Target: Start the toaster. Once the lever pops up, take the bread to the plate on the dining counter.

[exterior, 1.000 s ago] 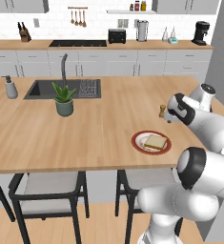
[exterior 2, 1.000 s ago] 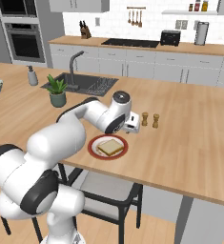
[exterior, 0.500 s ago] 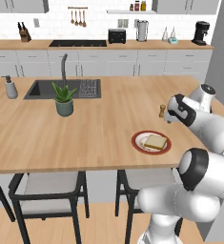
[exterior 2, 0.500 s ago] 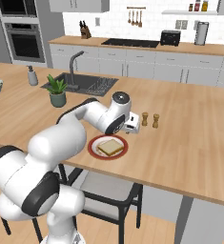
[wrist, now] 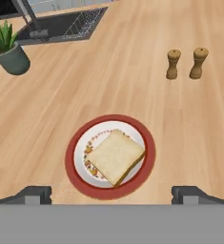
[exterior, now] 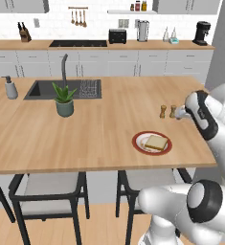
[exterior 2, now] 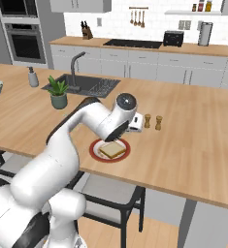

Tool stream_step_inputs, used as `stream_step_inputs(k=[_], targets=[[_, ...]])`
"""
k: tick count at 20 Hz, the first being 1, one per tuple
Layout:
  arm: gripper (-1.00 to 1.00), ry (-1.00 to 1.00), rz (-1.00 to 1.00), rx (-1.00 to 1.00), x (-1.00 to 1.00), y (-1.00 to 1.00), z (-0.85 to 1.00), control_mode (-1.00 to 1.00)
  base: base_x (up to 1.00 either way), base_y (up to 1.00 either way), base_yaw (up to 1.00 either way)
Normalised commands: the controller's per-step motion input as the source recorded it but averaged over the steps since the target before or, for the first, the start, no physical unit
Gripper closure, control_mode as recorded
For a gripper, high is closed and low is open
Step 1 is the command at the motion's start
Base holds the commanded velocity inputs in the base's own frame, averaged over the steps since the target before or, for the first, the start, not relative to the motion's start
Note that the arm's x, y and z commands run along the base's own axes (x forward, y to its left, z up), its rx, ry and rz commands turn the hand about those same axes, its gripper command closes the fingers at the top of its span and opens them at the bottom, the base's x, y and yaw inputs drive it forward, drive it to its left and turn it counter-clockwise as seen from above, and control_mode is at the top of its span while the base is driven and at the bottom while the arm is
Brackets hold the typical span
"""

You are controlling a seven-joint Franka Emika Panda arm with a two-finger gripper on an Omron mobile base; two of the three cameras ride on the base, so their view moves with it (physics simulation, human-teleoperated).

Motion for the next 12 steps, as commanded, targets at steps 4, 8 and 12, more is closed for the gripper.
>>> stream_step_inputs(k=[4,8,12], targets=[[-1.0,-0.17,0.19,0.27,-0.85,0.0,0.94,-1.0,0.0,0.0,0.0],[-1.0,-0.03,0.24,0.39,-0.8,0.0,1.0,-1.0,0.0,0.0,0.0],[-1.0,0.01,0.33,0.41,-0.81,0.0,0.93,-1.0,0.0,0.0,0.0]])
